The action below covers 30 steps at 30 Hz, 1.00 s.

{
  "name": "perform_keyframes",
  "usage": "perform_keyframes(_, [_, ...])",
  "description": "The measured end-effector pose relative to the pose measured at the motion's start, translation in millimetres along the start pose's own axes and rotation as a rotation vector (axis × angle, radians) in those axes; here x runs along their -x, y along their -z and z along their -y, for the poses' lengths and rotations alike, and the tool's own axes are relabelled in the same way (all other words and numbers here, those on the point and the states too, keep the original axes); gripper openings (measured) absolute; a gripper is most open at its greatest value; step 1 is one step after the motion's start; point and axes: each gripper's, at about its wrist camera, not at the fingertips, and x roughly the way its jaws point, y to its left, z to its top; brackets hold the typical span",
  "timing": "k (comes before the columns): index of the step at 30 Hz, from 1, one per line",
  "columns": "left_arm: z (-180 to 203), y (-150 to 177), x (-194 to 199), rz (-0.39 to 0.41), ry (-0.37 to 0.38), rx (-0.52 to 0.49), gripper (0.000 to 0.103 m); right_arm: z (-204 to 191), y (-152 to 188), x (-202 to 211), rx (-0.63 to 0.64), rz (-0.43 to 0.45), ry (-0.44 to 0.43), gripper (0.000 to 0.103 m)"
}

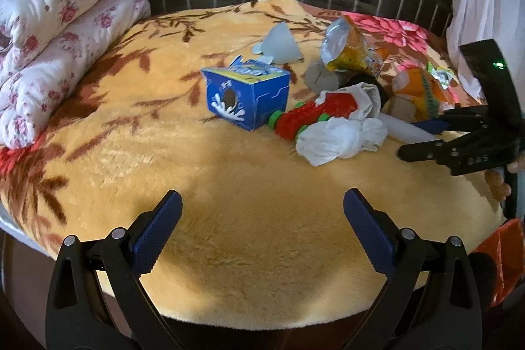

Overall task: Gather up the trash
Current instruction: 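Grasp the white foam tube with the right tool while the left tool reaches for the tissue bundle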

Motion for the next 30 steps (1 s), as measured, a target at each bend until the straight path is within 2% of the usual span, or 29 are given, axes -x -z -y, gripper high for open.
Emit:
perform_keyframes(2, [3.9,-1.0,0.5,0.015,0.016,-0.020,0.096,3.5,-3.5,-7.6,-0.024,-0.021,-0.032,0.033])
perform_keyframes(5, [13.0,-2.2,5.5,0.061,0.052,-0.089,0.096,1.7,-0.6,-2.3,-0.050,0.005,-0.011,0.025])
perform_keyframes(10, [32.7,-5.9,13.8,0.135,0.173,-0.260,0.096,-16.2,32.4,39.8,-0.135,0.148,-0.010,0.024])
perform_keyframes(15, [64.1,-19.3,-0.1,0.154,0.261,-0.448,0.096,-33.8,85.1,77.7,-0.242,0.295,0.095,0.026])
perform_keyframes(20, [76.5,-33.9,-25.8,0.098,0.320,-0.522,0.096,-41.5,134.6,98.0,-0.357,0.366,0.135,0.028])
perform_keyframes(23, [75.0,-45.4,-38.9,0.043,0.392,-0.509,0.096,-38.0,156.9,102.8,-0.430,0.383,0.125,0.028])
perform_keyframes(26, [74.5,-51.9,-52.5,-0.025,0.464,-0.482,0.096,-41.9,167.8,103.0,-0.445,0.392,0.146,0.028])
perform_keyframes(30, [74.0,-46.6,-74.6,-0.096,0.418,-0.477,0.092,-40.9,175.0,100.1,-0.467,0.408,0.133,0.028])
